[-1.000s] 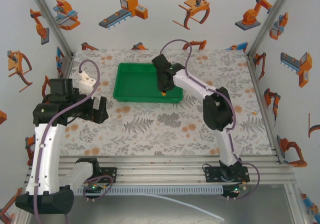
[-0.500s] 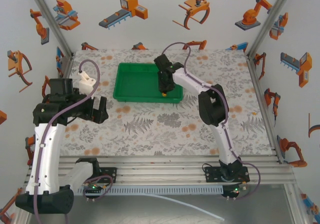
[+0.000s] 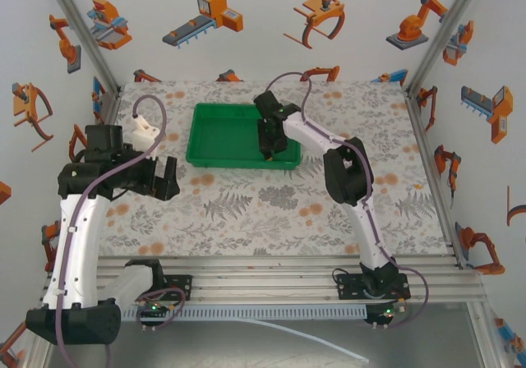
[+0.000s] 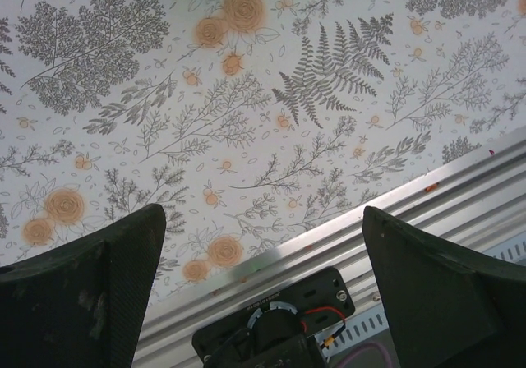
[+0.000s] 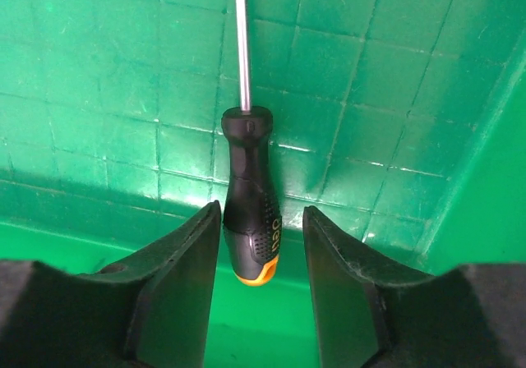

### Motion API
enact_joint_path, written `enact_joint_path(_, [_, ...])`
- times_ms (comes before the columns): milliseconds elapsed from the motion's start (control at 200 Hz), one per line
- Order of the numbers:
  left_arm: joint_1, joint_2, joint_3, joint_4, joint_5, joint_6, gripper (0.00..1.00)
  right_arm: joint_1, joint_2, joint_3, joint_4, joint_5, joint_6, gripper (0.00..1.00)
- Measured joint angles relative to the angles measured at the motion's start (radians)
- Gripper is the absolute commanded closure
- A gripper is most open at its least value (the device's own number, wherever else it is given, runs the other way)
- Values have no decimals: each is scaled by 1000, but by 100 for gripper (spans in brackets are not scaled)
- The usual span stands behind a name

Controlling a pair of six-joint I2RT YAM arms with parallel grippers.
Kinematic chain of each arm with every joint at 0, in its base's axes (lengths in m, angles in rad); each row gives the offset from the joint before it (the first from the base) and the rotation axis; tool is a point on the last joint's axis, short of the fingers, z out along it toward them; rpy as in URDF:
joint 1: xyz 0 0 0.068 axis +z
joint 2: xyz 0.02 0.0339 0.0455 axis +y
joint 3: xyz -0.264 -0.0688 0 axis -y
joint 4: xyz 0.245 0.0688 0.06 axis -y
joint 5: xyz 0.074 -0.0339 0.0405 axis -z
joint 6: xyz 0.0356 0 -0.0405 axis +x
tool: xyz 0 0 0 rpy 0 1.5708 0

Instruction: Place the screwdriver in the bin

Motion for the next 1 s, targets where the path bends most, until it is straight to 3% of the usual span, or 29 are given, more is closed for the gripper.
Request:
enact_joint_path(200, [0, 30, 0, 15, 2, -18, 3, -2, 0, 21, -10, 2, -9, 40])
enact_joint_path(531, [0, 83, 5, 67, -2, -73, 3, -4, -40, 26, -41, 9, -47, 33])
enact_joint_path(816, [-8, 172, 15, 104, 56, -102, 1, -8, -245, 6, -41, 8, -83, 29])
enact_joint_path(966, [-24, 201, 15, 126, 86, -106, 0, -25, -400, -116, -5, 7, -92, 28])
enact_joint_path(996, [-27, 205, 15, 132, 91, -106, 0, -31, -435, -155, 6, 7, -93, 23])
